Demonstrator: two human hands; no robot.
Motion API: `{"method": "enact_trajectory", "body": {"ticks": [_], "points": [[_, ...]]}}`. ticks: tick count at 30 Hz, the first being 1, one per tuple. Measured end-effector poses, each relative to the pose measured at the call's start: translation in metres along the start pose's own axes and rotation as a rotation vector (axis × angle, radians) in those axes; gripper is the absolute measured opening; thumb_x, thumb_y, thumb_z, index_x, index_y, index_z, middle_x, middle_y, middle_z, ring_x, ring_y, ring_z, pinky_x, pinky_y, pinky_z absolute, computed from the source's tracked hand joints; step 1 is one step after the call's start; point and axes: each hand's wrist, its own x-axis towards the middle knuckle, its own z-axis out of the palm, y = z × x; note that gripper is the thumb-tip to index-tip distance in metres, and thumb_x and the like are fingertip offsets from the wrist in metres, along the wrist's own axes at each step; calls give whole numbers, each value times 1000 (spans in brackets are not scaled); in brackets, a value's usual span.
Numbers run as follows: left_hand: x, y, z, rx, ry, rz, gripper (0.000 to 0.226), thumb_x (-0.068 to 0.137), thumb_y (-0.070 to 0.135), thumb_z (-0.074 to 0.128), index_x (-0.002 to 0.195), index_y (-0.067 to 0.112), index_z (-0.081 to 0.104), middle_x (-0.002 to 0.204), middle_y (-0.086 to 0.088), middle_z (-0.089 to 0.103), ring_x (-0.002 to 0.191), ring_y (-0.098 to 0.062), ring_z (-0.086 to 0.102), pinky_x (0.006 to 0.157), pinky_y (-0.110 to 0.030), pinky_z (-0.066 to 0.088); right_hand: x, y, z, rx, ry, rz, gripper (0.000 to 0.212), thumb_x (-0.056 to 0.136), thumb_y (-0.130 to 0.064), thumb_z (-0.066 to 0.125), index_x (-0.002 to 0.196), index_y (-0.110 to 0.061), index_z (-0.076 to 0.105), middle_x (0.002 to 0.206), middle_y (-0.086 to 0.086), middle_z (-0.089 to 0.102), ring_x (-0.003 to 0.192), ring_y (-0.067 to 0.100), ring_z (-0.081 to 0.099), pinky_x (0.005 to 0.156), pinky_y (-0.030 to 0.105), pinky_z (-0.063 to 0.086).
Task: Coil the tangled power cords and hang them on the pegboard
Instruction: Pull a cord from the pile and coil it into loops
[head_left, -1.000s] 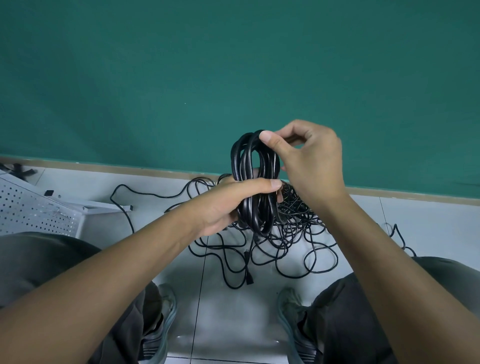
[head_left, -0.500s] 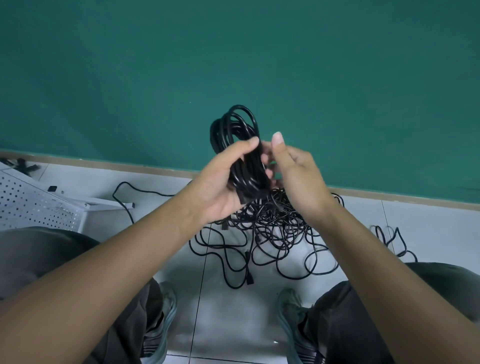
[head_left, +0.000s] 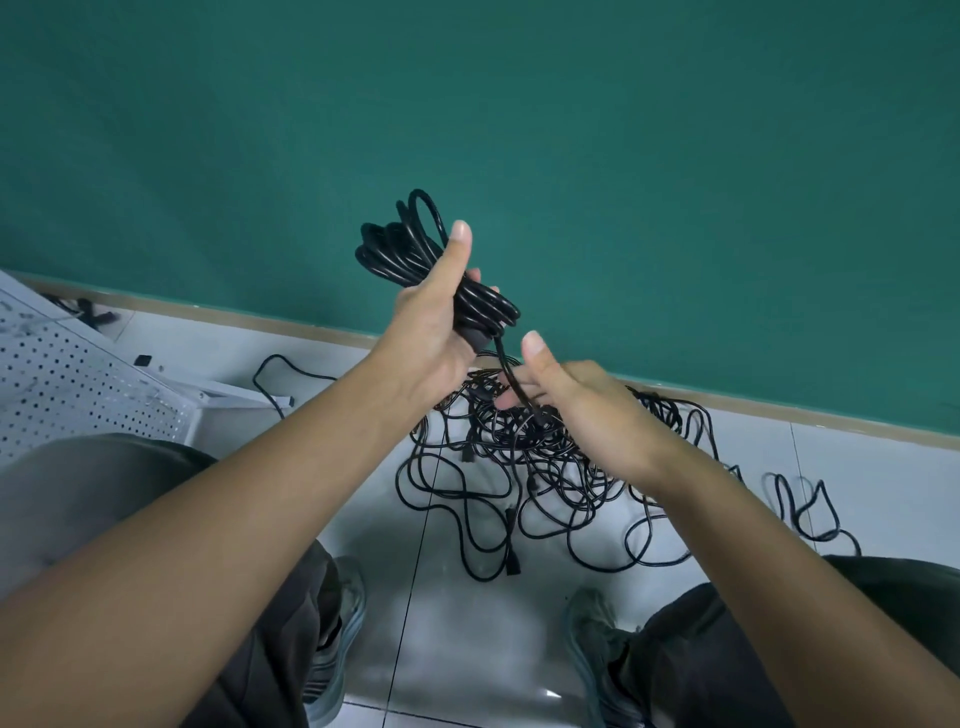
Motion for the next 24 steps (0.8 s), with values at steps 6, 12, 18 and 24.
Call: {"method": "enact_trajectory", "body": {"ticks": [6,12,18,24], "points": [[-1,3,3,160,114,106,35,93,47,73,86,16,59,74,2,56,70,-17,56,85,-40,55,2,4,-8,-94,16,-122,15,94,-34,72,94,-20,77,91,-8,77,90,10,72,97,33,54],[-4,-3,4,367,29,218,55,88,53,75,120,10,64,126,-17,69,119,-32,66,106,-48,51,2,7,-19,-229,93,-259,9,96,-17,69,95,-26,72,87,-18,73,89,-2,65,82,10,45],[-11,-17,-2,665,-268,122,41,92,51,69,103,12,72,107,-2,76,121,-25,64,114,-54,44,2,5,-18,-254,349,-428,10,93,-8,73,98,-16,71,89,-17,66,82,-1,66,80,13,49],[-26,-19,4,608,-477,-123,73,77,69,58,103,2,71,83,-7,67,82,-17,67,77,-32,60,2,3,-20,-25,511,-275,41,70,-41,88,89,-19,59,82,-4,71,74,12,68,72,17,54]]}}
